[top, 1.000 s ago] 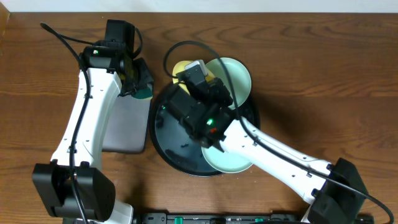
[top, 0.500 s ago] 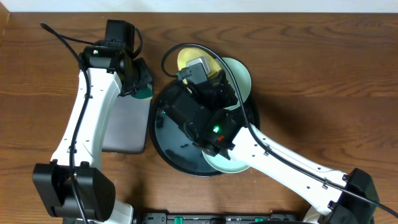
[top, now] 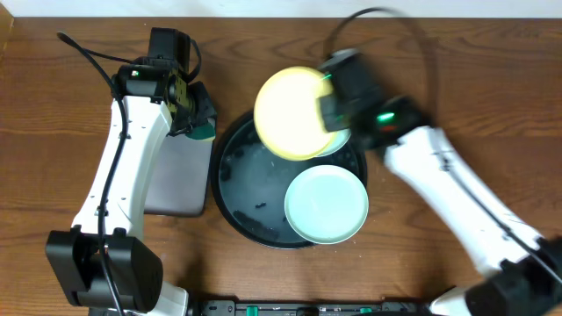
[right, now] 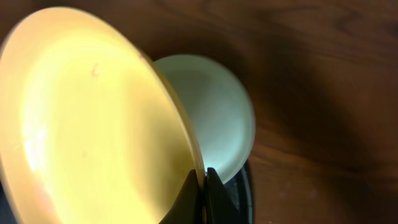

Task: Clean dirty plates on tray and stack at the side
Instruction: 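Lift the yellow plate with the right gripper and carry it right, then set the yellow plate on the table, release, move right gripper back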

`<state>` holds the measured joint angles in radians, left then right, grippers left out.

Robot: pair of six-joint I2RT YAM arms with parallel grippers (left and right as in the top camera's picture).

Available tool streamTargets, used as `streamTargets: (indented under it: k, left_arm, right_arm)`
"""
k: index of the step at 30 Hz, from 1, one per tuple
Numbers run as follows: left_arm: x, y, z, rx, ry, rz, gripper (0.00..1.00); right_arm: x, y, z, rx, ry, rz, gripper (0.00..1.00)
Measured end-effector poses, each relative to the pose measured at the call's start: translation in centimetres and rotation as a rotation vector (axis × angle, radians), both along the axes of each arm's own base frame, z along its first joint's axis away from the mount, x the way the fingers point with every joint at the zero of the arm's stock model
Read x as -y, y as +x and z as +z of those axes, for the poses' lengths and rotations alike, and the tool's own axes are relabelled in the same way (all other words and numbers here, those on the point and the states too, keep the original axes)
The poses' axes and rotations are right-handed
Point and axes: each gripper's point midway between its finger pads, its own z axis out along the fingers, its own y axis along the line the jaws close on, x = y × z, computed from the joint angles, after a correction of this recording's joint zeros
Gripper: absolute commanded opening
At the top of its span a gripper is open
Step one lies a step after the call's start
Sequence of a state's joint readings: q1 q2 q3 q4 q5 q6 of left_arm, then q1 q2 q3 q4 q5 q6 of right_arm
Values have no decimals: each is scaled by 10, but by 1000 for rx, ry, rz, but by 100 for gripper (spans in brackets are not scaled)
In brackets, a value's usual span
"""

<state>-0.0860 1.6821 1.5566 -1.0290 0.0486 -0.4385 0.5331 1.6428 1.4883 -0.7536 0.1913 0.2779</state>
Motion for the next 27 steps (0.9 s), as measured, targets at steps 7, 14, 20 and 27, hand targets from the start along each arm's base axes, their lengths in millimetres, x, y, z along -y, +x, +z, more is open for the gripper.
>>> streamTargets:
  k: [7, 14, 20, 27]
  left_arm:
    - [0, 0, 0, 0, 0, 0, 7]
    - [0, -3, -1, -13, 1, 0, 7]
    - [0, -3, -1, -14, 1, 0, 7]
    - [0, -3, -1, -14, 1, 0, 7]
  right_arm:
    - [148, -2, 45, -25, 193, -293, 1]
    - [254, -24, 7, -167, 216, -588, 1]
    - [288, -36, -65, -298, 219, -696, 1]
    - [290, -42, -131, -384, 224, -711, 3]
